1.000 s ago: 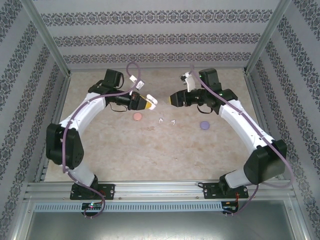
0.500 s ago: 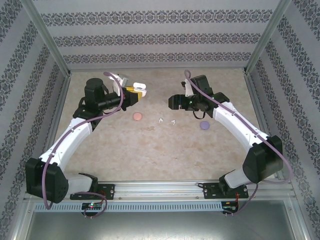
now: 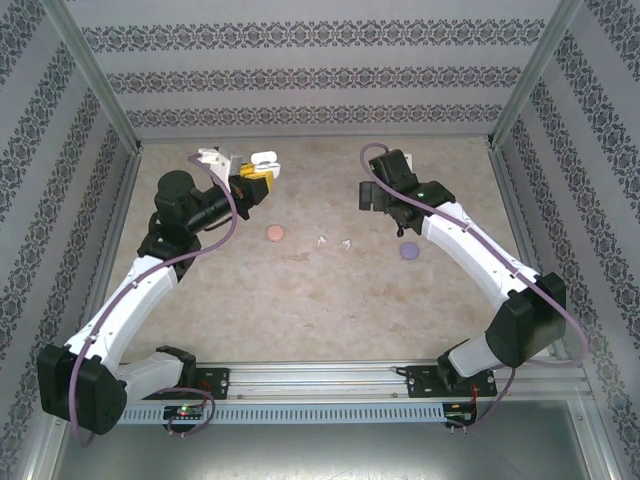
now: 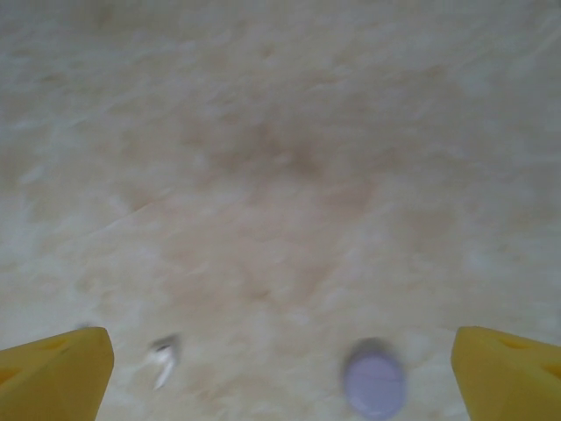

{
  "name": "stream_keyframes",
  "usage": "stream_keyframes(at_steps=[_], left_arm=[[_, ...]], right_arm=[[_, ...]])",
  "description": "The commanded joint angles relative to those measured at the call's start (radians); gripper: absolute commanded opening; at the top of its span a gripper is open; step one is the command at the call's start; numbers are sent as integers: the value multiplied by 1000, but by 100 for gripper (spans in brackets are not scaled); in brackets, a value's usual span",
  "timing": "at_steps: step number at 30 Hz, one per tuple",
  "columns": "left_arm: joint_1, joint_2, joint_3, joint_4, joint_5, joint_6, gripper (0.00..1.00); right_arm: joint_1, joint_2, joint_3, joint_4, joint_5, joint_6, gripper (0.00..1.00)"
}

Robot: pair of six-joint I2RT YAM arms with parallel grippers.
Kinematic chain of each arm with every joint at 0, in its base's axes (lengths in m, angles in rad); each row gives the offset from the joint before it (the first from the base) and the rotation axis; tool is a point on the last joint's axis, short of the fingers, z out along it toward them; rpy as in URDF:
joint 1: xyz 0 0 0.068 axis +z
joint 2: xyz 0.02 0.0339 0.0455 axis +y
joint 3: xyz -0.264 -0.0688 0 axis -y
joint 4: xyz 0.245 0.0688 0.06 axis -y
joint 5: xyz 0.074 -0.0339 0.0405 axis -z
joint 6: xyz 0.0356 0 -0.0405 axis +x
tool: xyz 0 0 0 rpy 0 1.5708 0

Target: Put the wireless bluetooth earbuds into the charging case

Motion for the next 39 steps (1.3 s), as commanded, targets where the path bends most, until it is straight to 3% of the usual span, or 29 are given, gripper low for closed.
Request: stream_keyframes(at_steps=[1, 11, 15, 25, 31, 39], left_arm=[[-21, -49, -56, 149, -98, 28, 0], [-38, -148, -198, 249, -255, 125, 0], [-38, -153, -224, 239, -269, 109, 0], [-39, -106, -367, 493, -347, -20, 0], [-38, -62, -425, 621, -400, -80, 0], [-39, -51, -463, 670, -405, -62, 0]], right_arm=[[13, -17, 33, -35, 272, -24, 98], [24, 15, 69, -43, 292, -21, 98], [30, 13, 53, -21, 126, -15, 98], [81, 147, 114, -65, -203, 239, 97], [132, 318, 230, -162, -274, 408, 88], [142, 489, 277, -175, -379, 588, 71]])
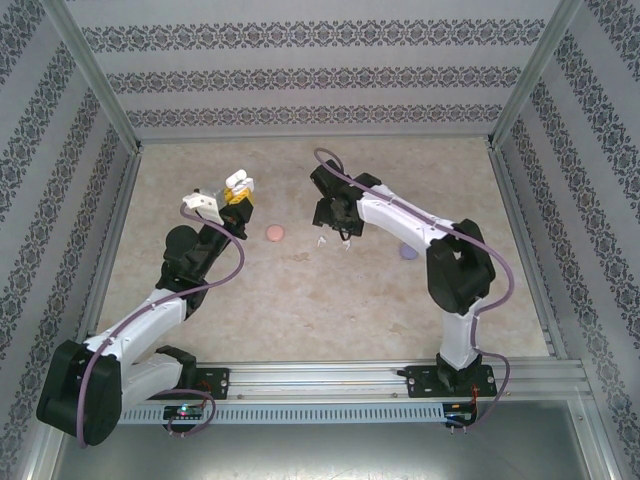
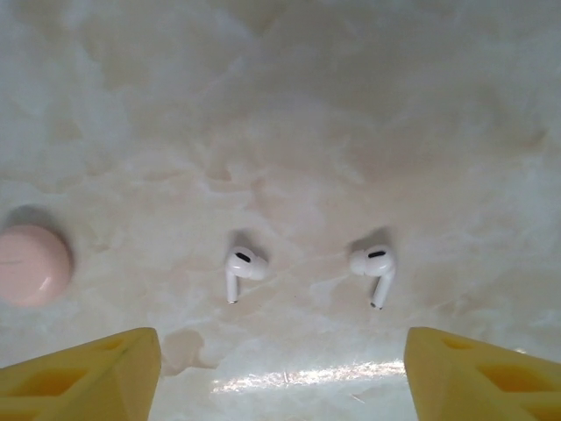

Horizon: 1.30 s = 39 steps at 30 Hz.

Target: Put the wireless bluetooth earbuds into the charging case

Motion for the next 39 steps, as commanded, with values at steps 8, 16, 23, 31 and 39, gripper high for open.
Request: stream_keyframes(at_steps=[8, 16, 23, 31, 39], left_arm=[[-8, 16, -19, 115, 18, -2, 0], [-8, 40, -24, 142, 27, -8, 0], [-9, 43, -23, 148, 49, -11, 0], [-9, 45, -27, 158, 58, -17, 0], [-9, 46, -28, 165, 65, -22, 0]], right_arm=[[17, 94, 51, -33, -92, 264, 66], [20, 187, 107, -50, -122, 362, 60], [19, 251, 162, -82, -113, 386, 56], [17, 285, 194, -81, -106, 393, 52], [9, 313, 216, -87, -107, 400, 51]])
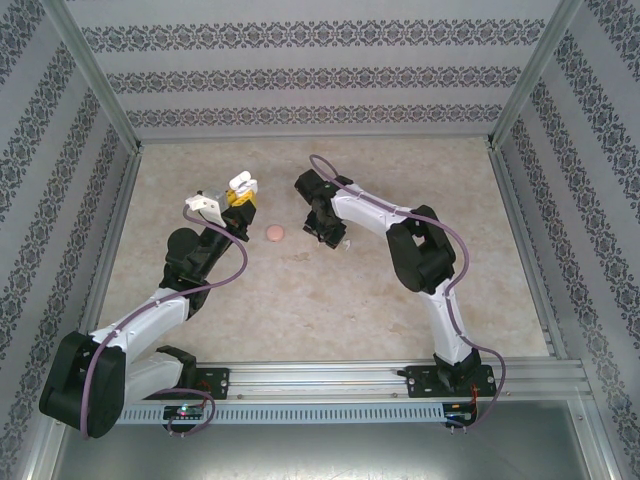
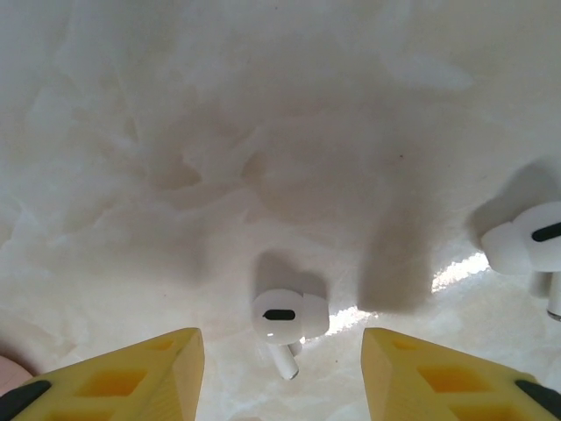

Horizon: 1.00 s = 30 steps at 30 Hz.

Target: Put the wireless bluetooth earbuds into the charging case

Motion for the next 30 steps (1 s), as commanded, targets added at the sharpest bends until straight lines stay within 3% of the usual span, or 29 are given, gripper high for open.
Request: stream_keyframes(at_steps=[1, 30], left_arm=[[-9, 7, -7, 81, 22, -23, 0], [-8, 16, -2, 82, 40, -40, 0]], right_arm=[[-3, 31, 29, -37, 4, 25, 50], [-19, 57, 44, -39, 12, -6, 38]])
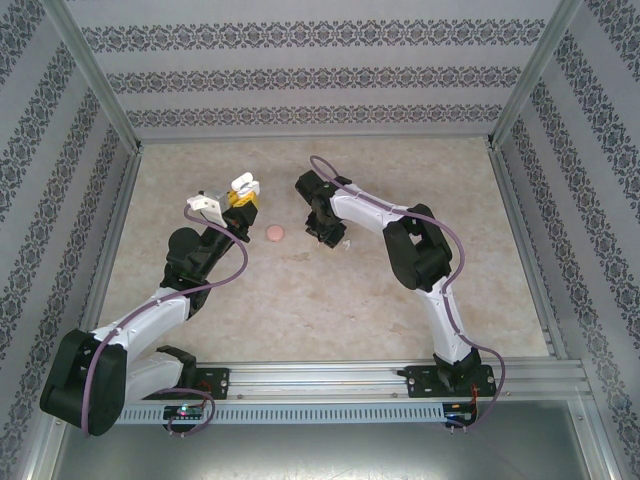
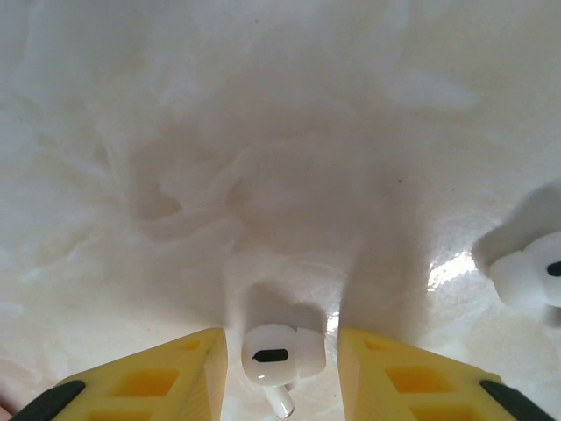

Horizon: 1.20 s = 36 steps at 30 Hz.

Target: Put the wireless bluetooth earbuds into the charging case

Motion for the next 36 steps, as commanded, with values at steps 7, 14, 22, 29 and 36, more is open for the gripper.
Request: stream_keyframes(at_steps=[7, 14, 22, 29, 36], left_arm=[[-9, 7, 5, 74, 28, -20, 0], [-8, 8, 14, 62, 45, -21, 0], [-8, -3, 27, 39, 76, -6, 0], [-9, -42, 39, -8, 83, 55, 0], [-11, -67, 67, -38, 142, 119, 0]], right_arm=[[-4, 34, 34, -29, 7, -32, 33], [-3, 33, 32, -24, 7, -62, 28], [-2, -33, -20, 24, 13, -122, 26], [-3, -162, -86, 90, 53, -203, 25], [0, -314, -104, 128, 97, -328, 26]])
